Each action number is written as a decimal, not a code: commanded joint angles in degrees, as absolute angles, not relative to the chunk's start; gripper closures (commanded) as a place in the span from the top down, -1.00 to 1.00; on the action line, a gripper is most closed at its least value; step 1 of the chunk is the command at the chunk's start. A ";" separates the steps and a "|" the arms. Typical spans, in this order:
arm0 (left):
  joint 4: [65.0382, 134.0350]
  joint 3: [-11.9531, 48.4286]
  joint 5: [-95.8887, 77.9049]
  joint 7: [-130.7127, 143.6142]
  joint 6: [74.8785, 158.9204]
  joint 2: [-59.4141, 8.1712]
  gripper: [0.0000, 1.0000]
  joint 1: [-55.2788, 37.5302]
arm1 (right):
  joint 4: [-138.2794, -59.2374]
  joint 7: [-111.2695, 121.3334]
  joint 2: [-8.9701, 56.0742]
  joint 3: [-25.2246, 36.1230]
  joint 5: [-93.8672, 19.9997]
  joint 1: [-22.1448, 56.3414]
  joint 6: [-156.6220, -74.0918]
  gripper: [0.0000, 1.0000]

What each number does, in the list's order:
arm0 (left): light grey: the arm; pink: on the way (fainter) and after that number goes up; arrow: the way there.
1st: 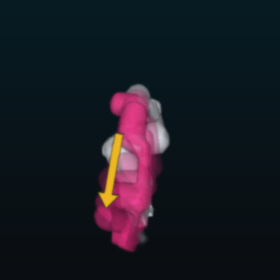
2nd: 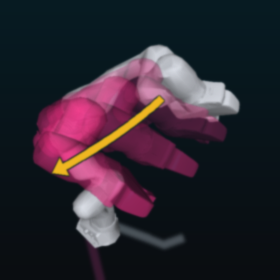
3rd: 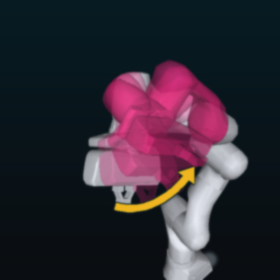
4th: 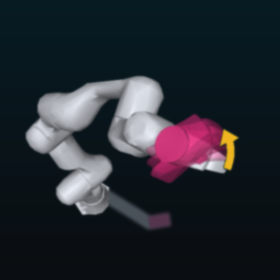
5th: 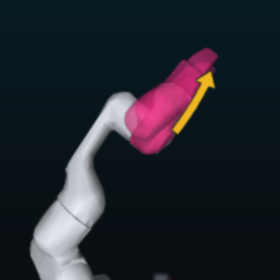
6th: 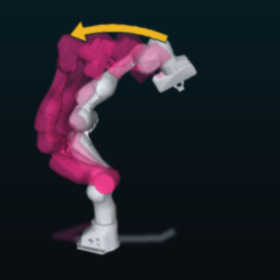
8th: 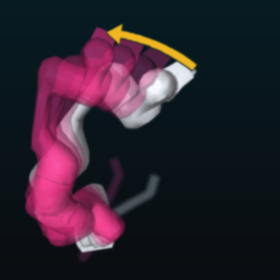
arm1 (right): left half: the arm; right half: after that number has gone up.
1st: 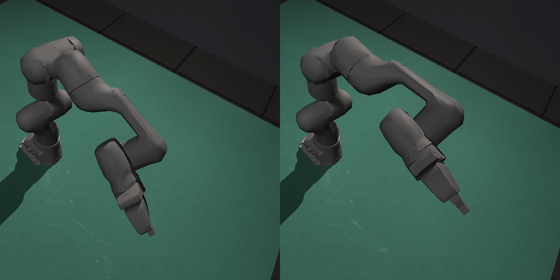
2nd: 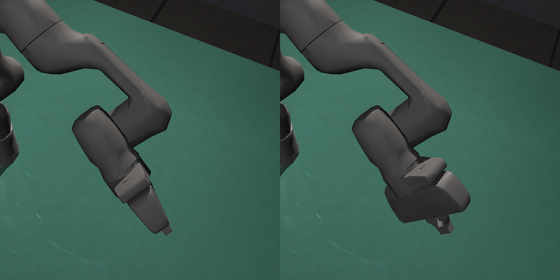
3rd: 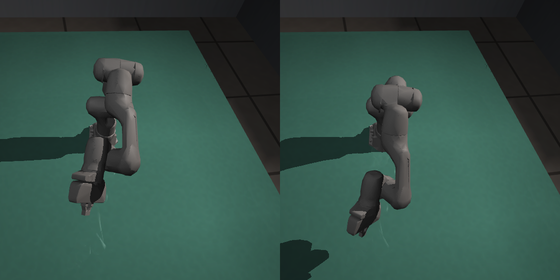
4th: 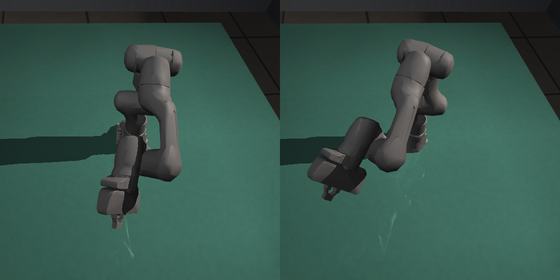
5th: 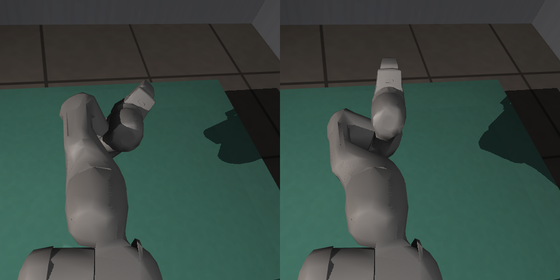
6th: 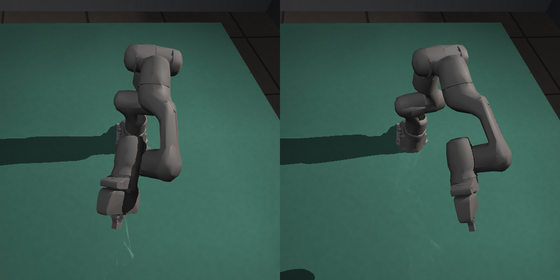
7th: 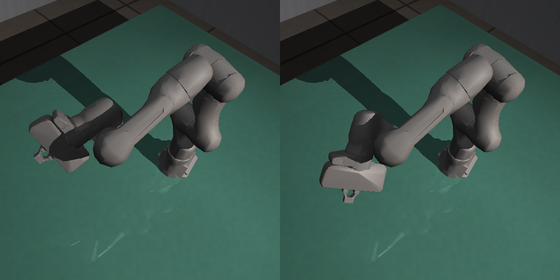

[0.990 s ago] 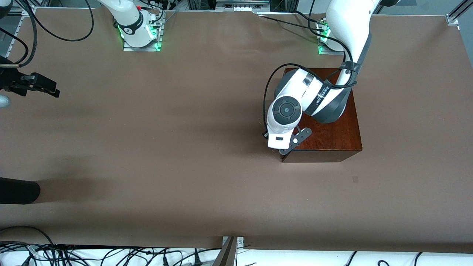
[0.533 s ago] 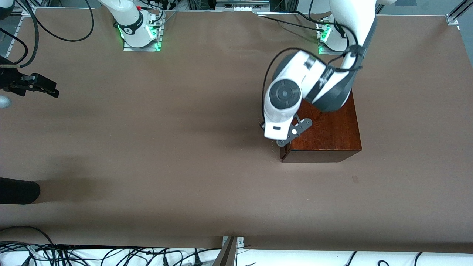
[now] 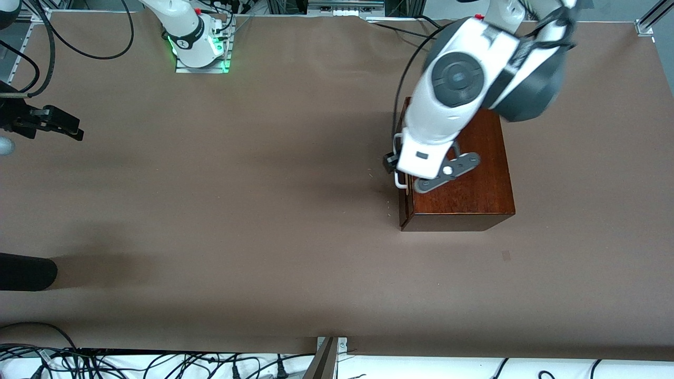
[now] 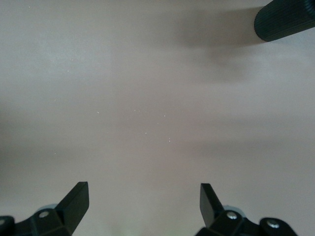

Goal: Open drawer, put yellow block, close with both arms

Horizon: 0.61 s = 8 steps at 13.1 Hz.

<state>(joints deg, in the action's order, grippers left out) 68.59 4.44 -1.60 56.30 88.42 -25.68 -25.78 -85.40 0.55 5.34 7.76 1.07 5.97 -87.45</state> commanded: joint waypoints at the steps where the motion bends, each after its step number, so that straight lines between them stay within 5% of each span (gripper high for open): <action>1: 69.61 4.57 -2.99 47.23 83.69 -19.79 1.00 -21.99 | -85.25 0.09 5.27 7.47 1.93 5.89 -87.80 1.00; 8: 78.45 4.13 -6.24 19.28 77.69 -8.46 1.00 -5.99 | -85.34 0.18 6.06 7.47 1.76 5.89 -87.98 1.00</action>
<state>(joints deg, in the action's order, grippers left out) 70.83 3.86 -4.73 25.35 76.78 -14.16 -9.07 -85.40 0.55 5.87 7.75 1.07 5.99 -87.48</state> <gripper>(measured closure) 0.000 0.000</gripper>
